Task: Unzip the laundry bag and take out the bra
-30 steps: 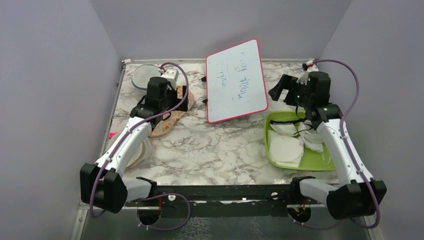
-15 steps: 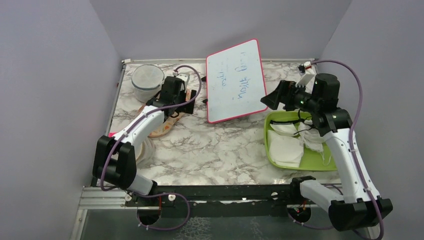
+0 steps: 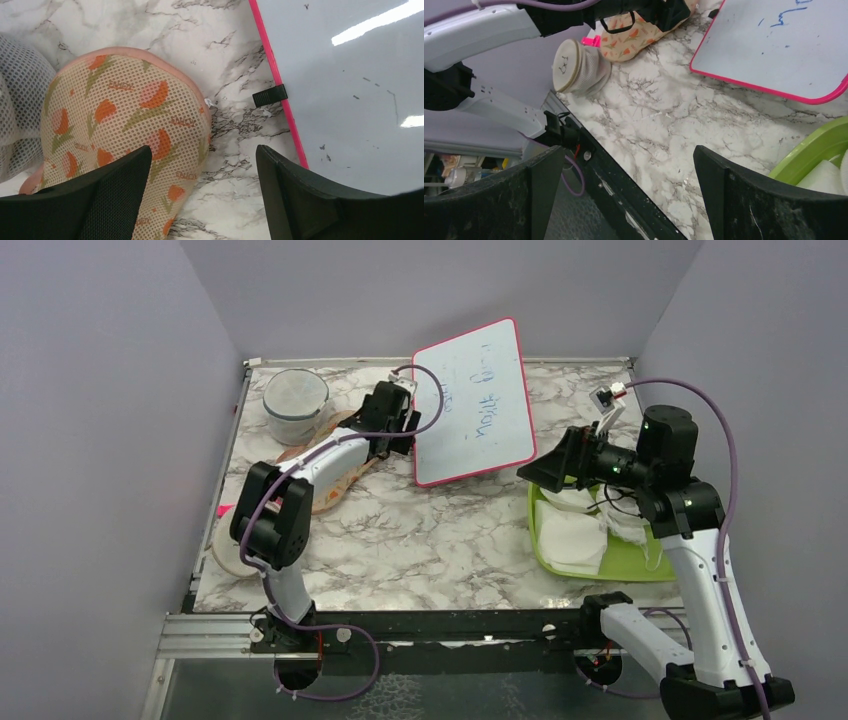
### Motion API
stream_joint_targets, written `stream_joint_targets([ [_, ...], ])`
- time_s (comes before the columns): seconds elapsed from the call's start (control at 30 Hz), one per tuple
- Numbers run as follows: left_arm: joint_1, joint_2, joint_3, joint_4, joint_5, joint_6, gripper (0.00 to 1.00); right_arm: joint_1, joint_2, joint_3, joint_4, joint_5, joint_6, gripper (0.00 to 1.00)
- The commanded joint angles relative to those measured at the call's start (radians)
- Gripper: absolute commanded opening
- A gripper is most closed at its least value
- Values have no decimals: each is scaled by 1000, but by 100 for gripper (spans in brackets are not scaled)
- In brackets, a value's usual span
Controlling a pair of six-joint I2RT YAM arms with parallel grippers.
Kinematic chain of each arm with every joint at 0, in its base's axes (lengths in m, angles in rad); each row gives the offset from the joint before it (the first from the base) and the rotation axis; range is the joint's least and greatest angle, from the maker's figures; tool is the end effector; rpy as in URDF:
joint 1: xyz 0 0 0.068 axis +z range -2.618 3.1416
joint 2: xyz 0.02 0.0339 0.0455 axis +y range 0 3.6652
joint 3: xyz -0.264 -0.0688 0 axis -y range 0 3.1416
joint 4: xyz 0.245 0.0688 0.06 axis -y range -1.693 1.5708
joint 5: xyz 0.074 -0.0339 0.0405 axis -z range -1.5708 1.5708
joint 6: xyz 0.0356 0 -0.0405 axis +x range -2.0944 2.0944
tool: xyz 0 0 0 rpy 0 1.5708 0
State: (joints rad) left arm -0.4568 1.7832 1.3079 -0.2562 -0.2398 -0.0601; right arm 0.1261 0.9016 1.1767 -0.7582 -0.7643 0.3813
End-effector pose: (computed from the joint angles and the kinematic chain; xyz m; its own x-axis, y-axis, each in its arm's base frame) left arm 0.3643 -0.1696 0.2403 -0.6146 0.2371 -0.7524 0.2333 0.9657 0.1137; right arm 0.1596 0.0451 0.3985 -0.6878 0.1836 -0.7023 -0.4771 0.6149 0.6279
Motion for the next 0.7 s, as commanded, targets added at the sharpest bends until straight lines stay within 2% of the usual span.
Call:
stream_joint_targets([
  [0.0,-22,57,20,9,-86,53,68,9,-21,-15,-58,-52,-27,100],
  [0.17,-27,98,39,-7,-158,51,61,10,-29,-20,-82,-7,-58,100],
  [0.4,-56,144,40,8,-223,90,67,10,-30,-17,-75,9,-53,100],
  [0.5,-56,171,40,9,-250,101,60,11,-30,-18,-67,-1,-48,100],
  [0.67,-56,174,38,22,-244,115,58,10,-28,-12,-77,-14,-54,100],
])
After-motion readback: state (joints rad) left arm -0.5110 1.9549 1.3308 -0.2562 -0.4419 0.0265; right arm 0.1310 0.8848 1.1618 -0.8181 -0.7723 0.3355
